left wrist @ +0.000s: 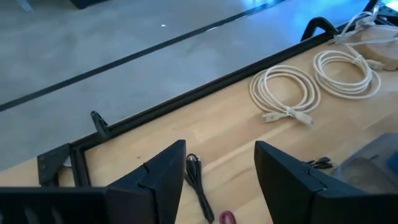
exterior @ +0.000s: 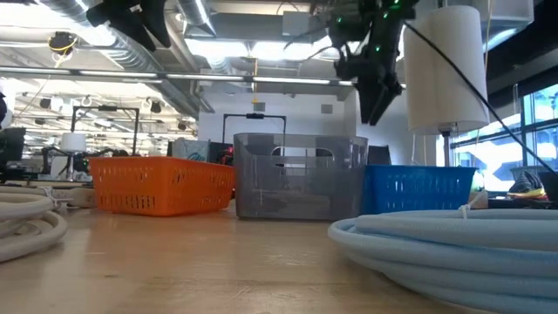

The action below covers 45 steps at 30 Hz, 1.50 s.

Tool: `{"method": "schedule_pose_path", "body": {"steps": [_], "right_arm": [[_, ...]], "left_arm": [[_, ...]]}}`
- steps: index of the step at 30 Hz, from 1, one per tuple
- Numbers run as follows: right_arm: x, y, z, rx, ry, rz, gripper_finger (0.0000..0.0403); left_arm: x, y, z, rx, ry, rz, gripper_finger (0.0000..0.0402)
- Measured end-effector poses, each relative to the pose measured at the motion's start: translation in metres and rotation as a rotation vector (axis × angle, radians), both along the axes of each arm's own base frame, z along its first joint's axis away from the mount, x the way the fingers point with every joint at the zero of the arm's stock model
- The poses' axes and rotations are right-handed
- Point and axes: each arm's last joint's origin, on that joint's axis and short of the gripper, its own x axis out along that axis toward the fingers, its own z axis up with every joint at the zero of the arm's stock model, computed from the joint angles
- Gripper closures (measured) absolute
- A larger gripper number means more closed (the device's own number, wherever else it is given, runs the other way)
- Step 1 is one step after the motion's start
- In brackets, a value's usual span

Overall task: Pick & Place USB Port
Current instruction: Put the light brown HDMI cable into the black bin

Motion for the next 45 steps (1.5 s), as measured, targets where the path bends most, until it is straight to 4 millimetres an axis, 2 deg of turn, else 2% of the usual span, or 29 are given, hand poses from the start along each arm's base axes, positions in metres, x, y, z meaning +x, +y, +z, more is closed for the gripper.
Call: {"method": "schedule_pose_path", "body": {"steps": [15, 24, 31, 37, 41, 45], "right_arm": [[0.029, -0.032, -0.066, 0.059, 0.113, 0.073, 0.0174], [0.032, -0.056, -0.111, 0.117, 0.206, 0.054, 0.0176], [0.032, -0.073, -0.133, 0.151, 0.193, 0.029, 0.0176], [0.033, -0.076, -0.146, 0.195, 0.200, 0.023, 0.0176], [0.033, -0.076, -0.148, 0.202, 0.202, 0.023, 0.0200], [0.034, -0.075, -0.148, 0.228, 0.187, 0.008, 0.0268]], "left_arm": [[0.000, 0.001, 0.000, 0.006, -0.006, 0.010, 0.0217], [0.000, 0.001, 0.000, 0.006, -0.006, 0.009, 0.0217], [0.000, 0.001, 0.000, 0.005, -0.006, 0.009, 0.0217], [0.000, 0.001, 0.000, 0.005, -0.006, 0.008, 0.0217], [0.000, 0.001, 0.000, 0.005, -0.006, 0.008, 0.0217], [0.000, 0.001, 0.000, 0.005, -0.006, 0.008, 0.0217]]}}
